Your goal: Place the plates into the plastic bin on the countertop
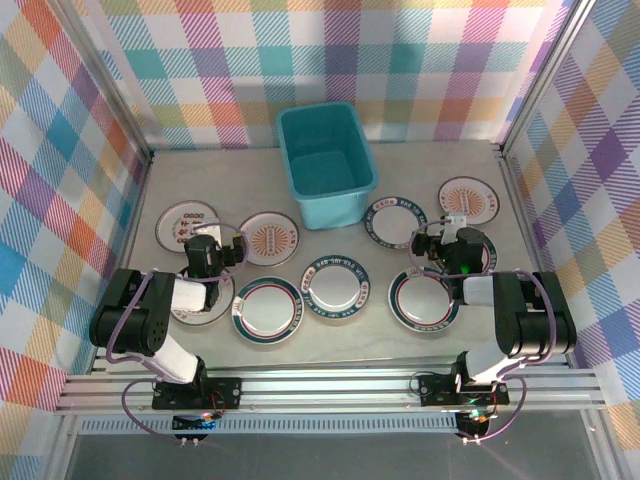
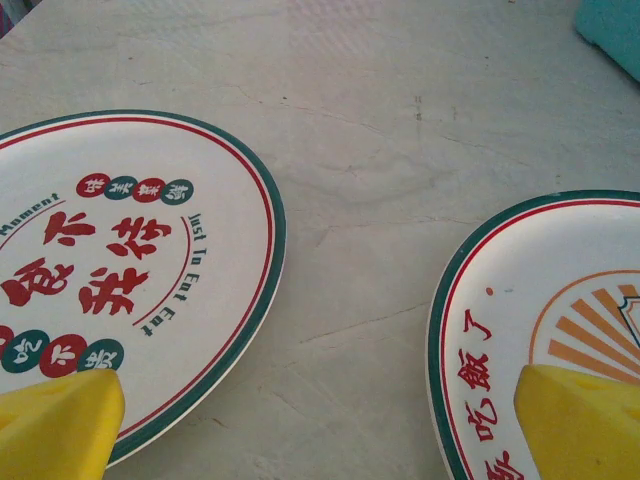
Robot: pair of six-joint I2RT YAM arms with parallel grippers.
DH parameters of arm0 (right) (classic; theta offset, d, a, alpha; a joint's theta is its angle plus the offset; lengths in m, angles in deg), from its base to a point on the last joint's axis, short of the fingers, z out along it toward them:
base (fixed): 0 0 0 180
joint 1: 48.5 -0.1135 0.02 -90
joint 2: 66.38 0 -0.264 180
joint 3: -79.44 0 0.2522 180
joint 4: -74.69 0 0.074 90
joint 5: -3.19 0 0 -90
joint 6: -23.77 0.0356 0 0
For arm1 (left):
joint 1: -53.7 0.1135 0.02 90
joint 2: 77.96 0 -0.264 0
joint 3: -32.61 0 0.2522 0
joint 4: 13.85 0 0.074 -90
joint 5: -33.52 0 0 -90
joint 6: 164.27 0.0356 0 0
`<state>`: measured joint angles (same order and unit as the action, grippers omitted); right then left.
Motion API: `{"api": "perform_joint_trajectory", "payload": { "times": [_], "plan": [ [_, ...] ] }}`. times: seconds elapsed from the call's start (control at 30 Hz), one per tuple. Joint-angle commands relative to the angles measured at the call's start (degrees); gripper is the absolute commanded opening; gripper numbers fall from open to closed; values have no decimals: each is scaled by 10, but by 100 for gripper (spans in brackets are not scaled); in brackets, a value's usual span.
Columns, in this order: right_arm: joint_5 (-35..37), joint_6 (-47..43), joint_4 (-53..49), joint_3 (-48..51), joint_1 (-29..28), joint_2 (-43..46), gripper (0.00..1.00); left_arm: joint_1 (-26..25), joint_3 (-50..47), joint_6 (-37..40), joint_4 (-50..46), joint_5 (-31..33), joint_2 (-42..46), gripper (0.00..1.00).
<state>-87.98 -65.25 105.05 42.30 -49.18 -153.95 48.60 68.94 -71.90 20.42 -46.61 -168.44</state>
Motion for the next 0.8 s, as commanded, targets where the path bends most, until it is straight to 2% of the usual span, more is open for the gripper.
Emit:
{"api": "perform_joint_trajectory", "payload": {
  "times": [0.0,0.63,0.77],
  "plan": [
    [-10,-6,20,-7,5,-2,99,4,11,-7,9,-12,-1,100],
    [-10,-5,23,-5,7,-1,99,8,12,-10,6,-23,0,100],
    [21,8,-33,-17,5,45,99,15,12,-12,3,-39,6,100]
  ]
}}
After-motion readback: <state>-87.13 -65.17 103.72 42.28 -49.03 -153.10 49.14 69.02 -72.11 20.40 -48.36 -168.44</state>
